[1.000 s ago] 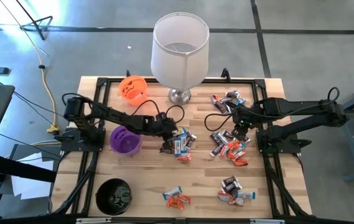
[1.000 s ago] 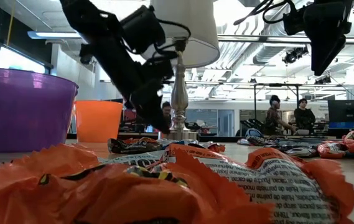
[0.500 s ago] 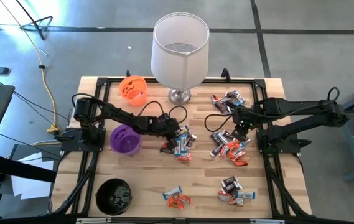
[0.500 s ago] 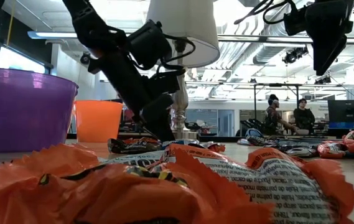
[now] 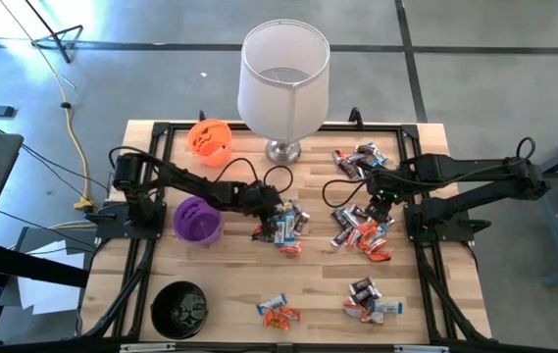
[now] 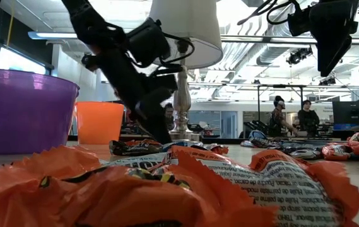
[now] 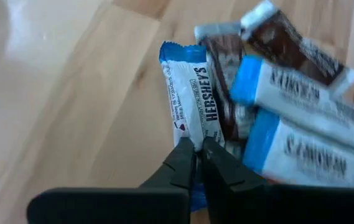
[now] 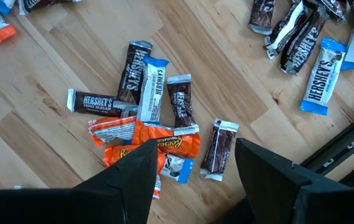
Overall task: Sort candy
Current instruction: Put the white chocolate into the orange bucket
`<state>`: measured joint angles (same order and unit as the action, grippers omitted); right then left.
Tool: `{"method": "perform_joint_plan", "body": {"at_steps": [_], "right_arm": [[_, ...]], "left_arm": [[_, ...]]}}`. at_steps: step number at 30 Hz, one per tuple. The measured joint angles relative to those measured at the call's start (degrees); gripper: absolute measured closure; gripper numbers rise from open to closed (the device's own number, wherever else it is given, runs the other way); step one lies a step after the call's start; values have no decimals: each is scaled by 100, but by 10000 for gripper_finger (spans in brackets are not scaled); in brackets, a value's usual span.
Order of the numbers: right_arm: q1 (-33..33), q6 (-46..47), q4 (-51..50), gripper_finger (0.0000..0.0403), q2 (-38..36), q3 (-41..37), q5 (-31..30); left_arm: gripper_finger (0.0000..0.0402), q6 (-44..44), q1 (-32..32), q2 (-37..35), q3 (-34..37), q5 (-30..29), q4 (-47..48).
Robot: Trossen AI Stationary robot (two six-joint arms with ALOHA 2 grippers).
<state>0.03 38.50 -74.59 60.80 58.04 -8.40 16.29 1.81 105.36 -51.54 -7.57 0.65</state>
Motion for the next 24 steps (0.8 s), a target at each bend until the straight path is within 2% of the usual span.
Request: {"method": "perform_joint_plan", "body": {"at_steps": [4,14,19,24], "right_arm": [[0,0,0,192,0,-2,0],[0,203,0,192,0,-2,0],[0,216,4,192,0,-2,0],[0,311,24,192,2,-2,0]], "left_arm": [[401,-96,-56,-401,21,-311,402],[401,-284,-204,-1669,-3,-2252,2031],[401,39,-104,-2402,-5,-3330,3163],[401,635,244,-3076,-5,-3806,4078]]}}
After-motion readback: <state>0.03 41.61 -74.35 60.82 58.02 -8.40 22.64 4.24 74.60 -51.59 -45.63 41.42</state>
